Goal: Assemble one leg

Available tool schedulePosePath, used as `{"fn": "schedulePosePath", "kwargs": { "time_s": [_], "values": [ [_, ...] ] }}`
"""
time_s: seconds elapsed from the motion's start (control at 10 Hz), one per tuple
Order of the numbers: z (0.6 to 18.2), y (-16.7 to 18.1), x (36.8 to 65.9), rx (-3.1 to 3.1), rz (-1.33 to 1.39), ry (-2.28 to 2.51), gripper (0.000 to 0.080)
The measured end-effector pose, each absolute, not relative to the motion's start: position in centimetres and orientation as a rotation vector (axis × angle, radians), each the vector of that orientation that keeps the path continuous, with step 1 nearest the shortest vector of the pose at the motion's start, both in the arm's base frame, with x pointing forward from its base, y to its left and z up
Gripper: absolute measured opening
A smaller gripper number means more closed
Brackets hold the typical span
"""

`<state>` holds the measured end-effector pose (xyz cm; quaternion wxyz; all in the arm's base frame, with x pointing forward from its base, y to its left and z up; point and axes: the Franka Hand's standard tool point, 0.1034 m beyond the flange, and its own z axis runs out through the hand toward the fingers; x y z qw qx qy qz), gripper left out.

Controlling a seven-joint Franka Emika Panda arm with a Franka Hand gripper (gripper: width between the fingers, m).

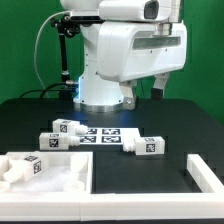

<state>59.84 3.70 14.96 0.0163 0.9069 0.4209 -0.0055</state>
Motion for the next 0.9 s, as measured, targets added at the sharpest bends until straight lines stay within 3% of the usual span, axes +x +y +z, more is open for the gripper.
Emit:
{"fn": "schedulePosePath", "kwargs": {
  "time_s": [0.7,0.9],
  "values": [
    [14.9,3.4,59.7,2.83,-0.019,1.297,0.065],
    [14.2,0.1,59.1,2.787,-0.044,1.395,0.065]
  ]
}}
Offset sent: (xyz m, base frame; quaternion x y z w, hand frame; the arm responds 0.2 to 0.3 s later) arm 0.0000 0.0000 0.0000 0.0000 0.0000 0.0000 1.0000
